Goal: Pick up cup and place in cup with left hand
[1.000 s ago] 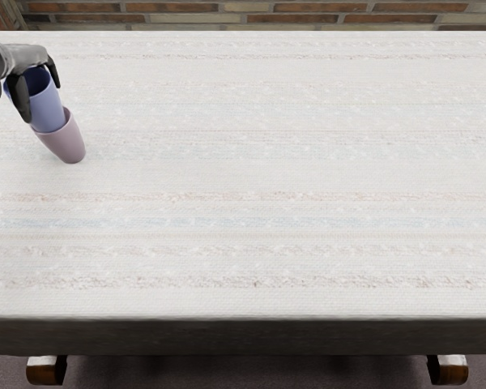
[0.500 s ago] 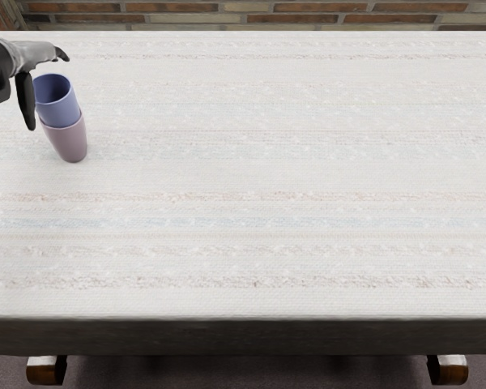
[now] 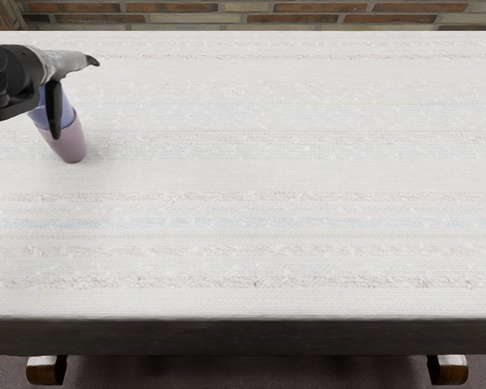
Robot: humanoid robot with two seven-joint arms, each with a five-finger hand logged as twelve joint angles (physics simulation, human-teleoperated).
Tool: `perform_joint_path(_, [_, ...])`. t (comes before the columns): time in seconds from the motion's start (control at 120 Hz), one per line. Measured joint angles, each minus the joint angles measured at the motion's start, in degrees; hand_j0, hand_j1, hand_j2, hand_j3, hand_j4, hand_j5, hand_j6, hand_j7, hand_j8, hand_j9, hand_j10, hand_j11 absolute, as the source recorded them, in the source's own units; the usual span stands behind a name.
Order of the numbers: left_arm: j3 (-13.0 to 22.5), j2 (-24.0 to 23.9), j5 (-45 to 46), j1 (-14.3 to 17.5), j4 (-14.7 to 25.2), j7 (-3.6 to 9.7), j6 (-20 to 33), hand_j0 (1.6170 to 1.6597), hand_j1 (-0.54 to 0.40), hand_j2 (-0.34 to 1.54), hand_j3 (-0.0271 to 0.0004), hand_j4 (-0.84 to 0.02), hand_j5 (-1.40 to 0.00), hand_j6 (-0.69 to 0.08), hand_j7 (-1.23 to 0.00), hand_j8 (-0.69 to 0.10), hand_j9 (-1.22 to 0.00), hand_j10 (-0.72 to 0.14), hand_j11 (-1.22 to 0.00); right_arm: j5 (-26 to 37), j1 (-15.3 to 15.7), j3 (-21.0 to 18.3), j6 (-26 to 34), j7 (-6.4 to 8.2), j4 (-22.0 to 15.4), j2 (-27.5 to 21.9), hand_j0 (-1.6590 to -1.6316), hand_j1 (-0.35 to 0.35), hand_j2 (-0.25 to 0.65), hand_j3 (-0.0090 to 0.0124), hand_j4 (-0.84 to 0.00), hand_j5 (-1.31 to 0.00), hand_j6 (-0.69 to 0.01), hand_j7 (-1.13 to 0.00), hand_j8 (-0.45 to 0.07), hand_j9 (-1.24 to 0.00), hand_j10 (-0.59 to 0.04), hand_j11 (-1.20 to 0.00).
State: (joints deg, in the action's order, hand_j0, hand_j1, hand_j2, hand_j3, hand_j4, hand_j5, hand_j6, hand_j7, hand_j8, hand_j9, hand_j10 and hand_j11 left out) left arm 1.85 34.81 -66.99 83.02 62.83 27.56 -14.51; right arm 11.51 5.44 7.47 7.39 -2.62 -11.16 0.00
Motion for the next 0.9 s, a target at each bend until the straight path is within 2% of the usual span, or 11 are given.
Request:
perform_joint_path(0.208, [-0.05,-1.94,0.54,-0.05,2.35,0.85,-0.16,1.6580,0.285,0.01,0.0000,-0.059,-0.07,-0.060,-0.07,-0.060,-0.07,-0.058,-0.07,0.01,0.05,0.00,0.00,-0.01,0.03,0.00,-1.6581,-0.318,-0.005,0.0000,-0.026,-0.03,-0.026,-0.03,-0.026,-0.03,-0.026,-0.03])
perform_joint_path(0.442, [-0.83,-1.02,9.95,0.13,10.58,1.01,-0.24,1.6580,0.303,0.01,0.0000,-0.044,-0.05,-0.045,-0.05,-0.045,-0.05,-0.043,-0.05,0.01,0.03,0.00,0.00,-0.01,0.02,0.00,-1.6581,-0.318,-0.005,0.0000,-0.026,-0.03,-0.026,-0.03,-0.026,-0.03,-0.026,-0.03])
perform_joint_path(0.492, [-1.05,1.23,14.18,0.26,11.63,1.05,-0.73,1.6580,0.313,0.01,0.0000,-0.035,-0.04,-0.037,-0.04,-0.036,-0.04,-0.035,-0.04,0.00,0.03,-0.01,0.00,-0.01,0.01,0.00,-1.6581,-0.318,-0.005,0.0000,-0.026,-0.03,-0.026,-0.03,-0.026,-0.03,-0.026,-0.03])
perform_joint_path(0.608, [-2.47,3.52,22.38,0.17,13.35,1.09,-3.85,1.6581,0.329,0.00,0.0000,-0.022,-0.02,-0.023,-0.02,-0.022,-0.02,-0.021,-0.02,0.02,0.02,0.00,0.00,0.04,0.00,0.00,-1.6581,-0.318,-0.005,0.0000,-0.026,-0.03,-0.026,-0.03,-0.026,-0.03,-0.026,-0.03])
perform_joint_path(0.708, [-4.13,7.44,27.30,-0.11,14.69,1.14,-7.88,1.6581,0.337,0.00,0.0000,-0.015,-0.01,-0.016,-0.01,-0.015,-0.01,-0.014,-0.01,0.01,0.01,0.00,0.00,0.05,0.00,0.00,-1.6581,-0.318,-0.005,0.0000,-0.026,-0.03,-0.026,-0.03,-0.026,-0.03,-0.026,-0.03])
perform_joint_path(0.9, [-6.18,12.09,36.52,-0.32,15.94,1.17,-17.04,1.6581,0.345,0.00,0.0000,-0.008,-0.01,-0.009,-0.01,-0.009,-0.01,-0.007,-0.01,0.01,-0.07,0.00,0.00,0.01,0.01,0.00,-1.6581,-0.318,-0.005,0.0000,-0.026,-0.03,-0.026,-0.03,-0.026,-0.03,-0.026,-0.03])
